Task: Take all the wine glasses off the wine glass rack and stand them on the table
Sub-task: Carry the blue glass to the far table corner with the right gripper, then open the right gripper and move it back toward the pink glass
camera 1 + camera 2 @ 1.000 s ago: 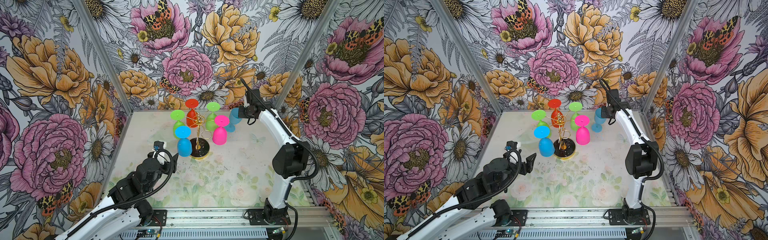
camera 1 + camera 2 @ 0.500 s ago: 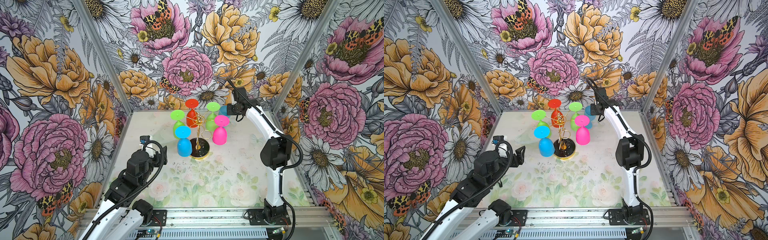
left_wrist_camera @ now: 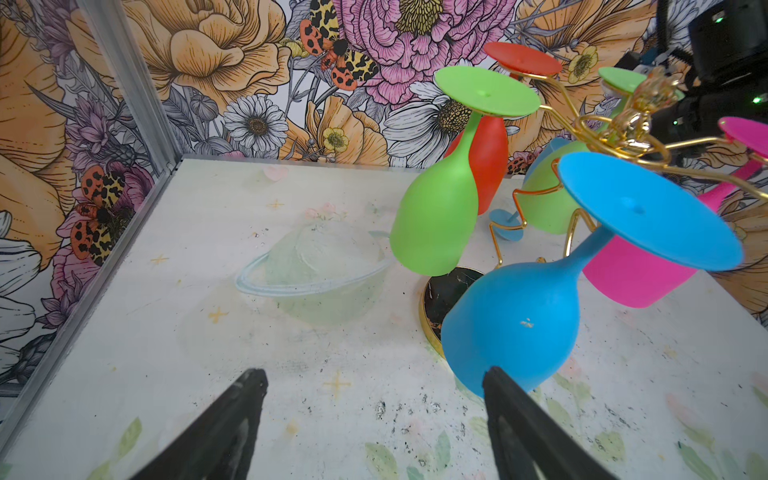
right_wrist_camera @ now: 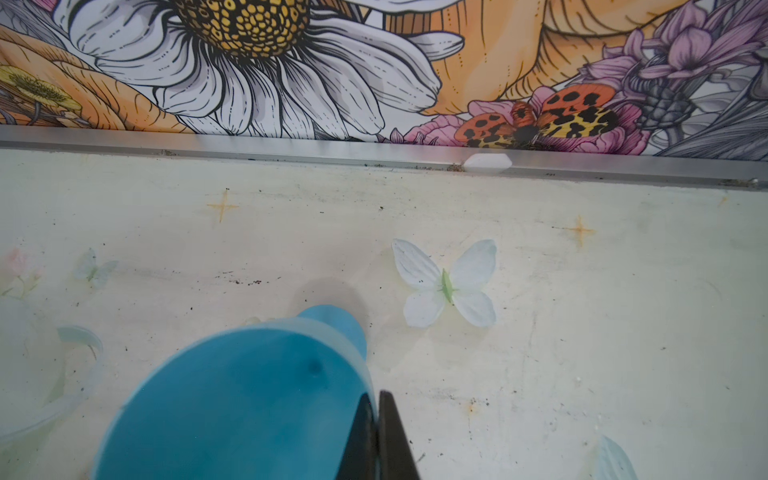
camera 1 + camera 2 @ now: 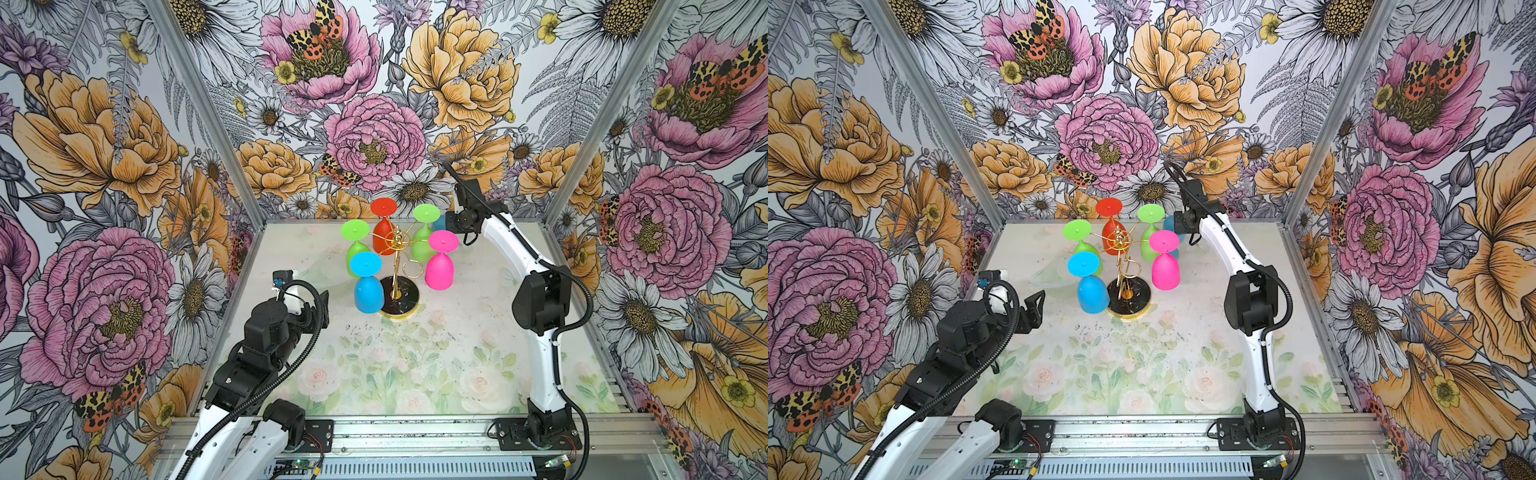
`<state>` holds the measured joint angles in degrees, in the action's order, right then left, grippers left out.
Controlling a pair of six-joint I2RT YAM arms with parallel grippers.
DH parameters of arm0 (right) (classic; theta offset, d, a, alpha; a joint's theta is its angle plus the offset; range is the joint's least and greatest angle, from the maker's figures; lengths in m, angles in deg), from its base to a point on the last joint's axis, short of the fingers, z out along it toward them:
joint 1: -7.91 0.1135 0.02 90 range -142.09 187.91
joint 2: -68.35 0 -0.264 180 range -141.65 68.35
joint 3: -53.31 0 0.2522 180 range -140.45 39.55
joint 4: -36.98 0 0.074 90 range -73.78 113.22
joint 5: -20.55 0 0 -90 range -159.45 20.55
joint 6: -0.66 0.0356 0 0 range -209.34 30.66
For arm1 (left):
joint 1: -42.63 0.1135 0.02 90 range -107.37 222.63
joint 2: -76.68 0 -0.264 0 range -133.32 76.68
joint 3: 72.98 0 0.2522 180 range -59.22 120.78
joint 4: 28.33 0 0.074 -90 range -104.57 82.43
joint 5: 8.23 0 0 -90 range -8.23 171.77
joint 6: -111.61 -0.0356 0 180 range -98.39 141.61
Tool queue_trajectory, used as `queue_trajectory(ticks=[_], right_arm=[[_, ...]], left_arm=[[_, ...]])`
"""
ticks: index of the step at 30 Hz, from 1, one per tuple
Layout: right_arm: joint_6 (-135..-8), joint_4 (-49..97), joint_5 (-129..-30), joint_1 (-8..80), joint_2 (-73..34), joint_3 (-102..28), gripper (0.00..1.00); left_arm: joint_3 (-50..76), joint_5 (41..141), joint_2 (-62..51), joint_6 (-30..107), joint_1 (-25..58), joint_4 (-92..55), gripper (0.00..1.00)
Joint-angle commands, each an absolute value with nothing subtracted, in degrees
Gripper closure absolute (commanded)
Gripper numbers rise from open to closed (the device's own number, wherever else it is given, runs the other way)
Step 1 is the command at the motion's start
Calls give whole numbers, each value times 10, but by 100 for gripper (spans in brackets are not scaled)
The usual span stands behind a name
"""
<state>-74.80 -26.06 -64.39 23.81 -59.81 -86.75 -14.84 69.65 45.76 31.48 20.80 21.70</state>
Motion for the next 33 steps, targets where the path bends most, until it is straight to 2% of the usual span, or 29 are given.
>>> queue_trajectory(ticks=[1,8,13,23,30,33], right_arm=[[-737,-249,-626,239,-613,-886,100],[-735,-249,-628,239,-619,-890,100],[-734,-249,-630,239,-614,-890,87],[-727,-252,-644,238,-589,-889,73],[-719,-257,-666,233,-542,-887,55],[-714,-258,-683,231,-526,-887,50]], left_arm=[[-141,714,462,302,214,223,16],[-144,717,462,303,215,223,16],[-144,722,462,303,216,223,16],[-143,731,457,302,216,225,16],[-143,732,451,298,217,225,15],[-142,736,446,296,218,225,15]])
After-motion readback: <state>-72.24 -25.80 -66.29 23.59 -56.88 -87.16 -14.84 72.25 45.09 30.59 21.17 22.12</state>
